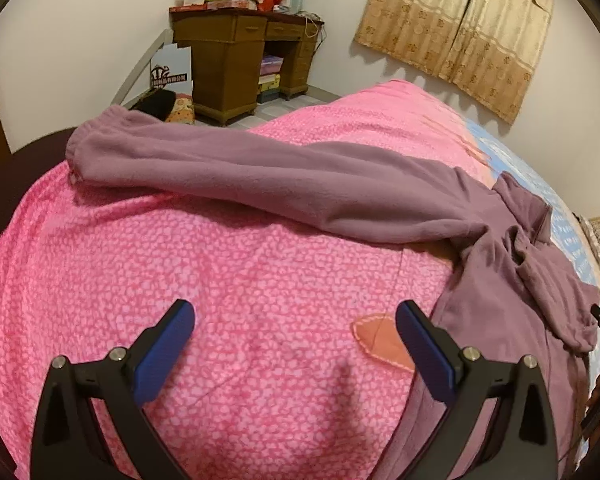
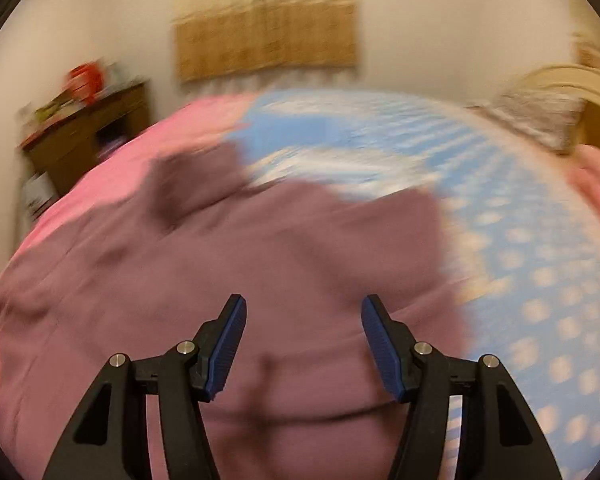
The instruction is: Fold large clothes
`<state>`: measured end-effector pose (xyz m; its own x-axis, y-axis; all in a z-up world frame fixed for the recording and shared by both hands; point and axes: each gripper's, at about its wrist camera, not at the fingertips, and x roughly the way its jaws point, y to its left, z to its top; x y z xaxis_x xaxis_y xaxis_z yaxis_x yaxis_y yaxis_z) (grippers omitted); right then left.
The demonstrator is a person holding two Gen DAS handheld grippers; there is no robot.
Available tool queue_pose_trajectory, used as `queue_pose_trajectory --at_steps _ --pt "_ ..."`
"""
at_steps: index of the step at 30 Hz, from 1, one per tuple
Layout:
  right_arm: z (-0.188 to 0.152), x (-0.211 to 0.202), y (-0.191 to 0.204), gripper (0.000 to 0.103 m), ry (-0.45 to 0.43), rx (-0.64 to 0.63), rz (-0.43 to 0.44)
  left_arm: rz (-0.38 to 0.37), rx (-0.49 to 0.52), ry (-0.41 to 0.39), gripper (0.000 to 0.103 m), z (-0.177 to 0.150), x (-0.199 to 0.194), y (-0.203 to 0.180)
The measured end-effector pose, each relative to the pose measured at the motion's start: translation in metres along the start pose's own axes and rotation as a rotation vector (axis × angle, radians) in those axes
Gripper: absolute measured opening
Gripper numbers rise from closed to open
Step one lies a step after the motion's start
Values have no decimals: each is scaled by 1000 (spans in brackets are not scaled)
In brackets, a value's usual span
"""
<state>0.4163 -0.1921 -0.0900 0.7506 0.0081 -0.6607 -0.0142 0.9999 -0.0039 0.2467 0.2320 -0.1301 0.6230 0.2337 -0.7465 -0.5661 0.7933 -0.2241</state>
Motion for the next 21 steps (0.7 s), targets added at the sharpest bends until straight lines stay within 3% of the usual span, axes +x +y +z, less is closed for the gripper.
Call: queue_pose_trajectory --at_steps 3,6,7,12,15,17,21 --pt "8 26 -65 57 106 174 -4 -3 2 -9 102 -1 -1 -2" --pt "-9 43 -115 47 178 384 186 -11 41 -34 103 -1 -7 -14" --pt "-14 44 -123 38 179 427 256 -19 63 -46 103 0 -9 -22" --pt "-23 37 -124 31 148 423 330 -105 198 -52 102 10 -23 -77" --pt "-29 36 -126 31 138 452 361 -240 312 -61 103 24 -43 -132" --pt "-34 32 -128 24 124 456 376 -280 324 -60 103 32 -48 -155" --pt "-49 25 -148 22 122 532 391 -309 327 -80 103 33 -51 -176"
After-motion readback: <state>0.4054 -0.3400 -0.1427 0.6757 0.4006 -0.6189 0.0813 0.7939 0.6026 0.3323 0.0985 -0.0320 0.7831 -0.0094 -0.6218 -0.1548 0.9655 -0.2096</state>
